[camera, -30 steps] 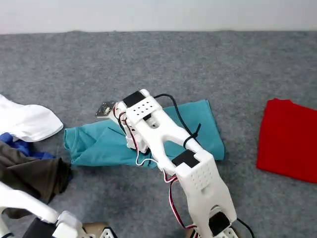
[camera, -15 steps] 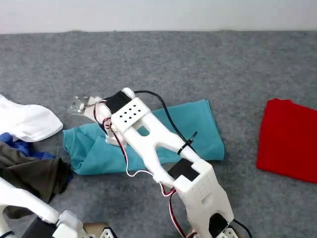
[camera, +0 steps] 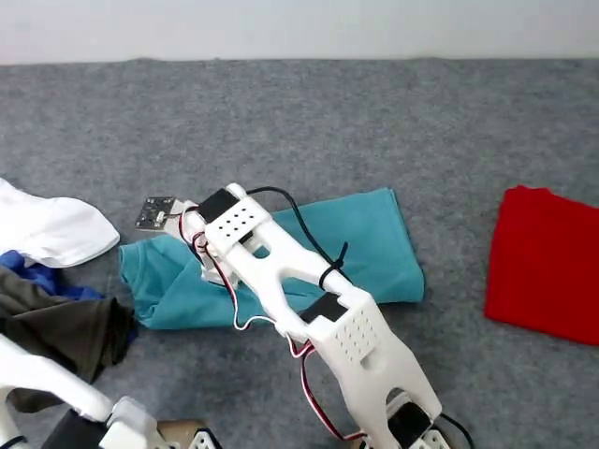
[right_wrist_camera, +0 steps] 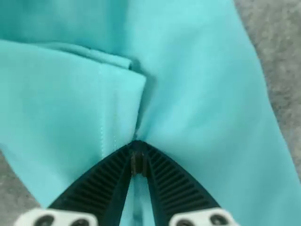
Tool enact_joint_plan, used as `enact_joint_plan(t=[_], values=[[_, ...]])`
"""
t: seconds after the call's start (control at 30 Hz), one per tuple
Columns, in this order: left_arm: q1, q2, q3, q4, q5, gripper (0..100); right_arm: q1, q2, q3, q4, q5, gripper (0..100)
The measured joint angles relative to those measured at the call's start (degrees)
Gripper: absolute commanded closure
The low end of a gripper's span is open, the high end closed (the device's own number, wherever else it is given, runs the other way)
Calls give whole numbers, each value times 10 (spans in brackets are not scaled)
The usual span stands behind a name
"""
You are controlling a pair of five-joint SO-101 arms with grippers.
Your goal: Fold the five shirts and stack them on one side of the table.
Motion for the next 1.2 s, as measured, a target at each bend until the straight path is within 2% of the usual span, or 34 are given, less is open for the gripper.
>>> enact_joint_plan(t=[0.13,0.3,0.47,0.77,0.83,1.0,1.2], values=[[0,0,0,0,0,982,0,-9,-33,69,-4,988],[0,0,0,0,0,982,34,-55,-85,167,-49,988],[0,0,0,0,0,982,119,-106,-90,175,-90,988],[0,0,0,0,0,982,309,-113,-90,175,-110,982],[0,0,0,0,0,982,337,-110,-89,175,-140,944],[0,0,0,8,0,982,361,-105,-89,175,-206,729],[0,0,0,11,0,982,364,-65,-89,173,-240,724]])
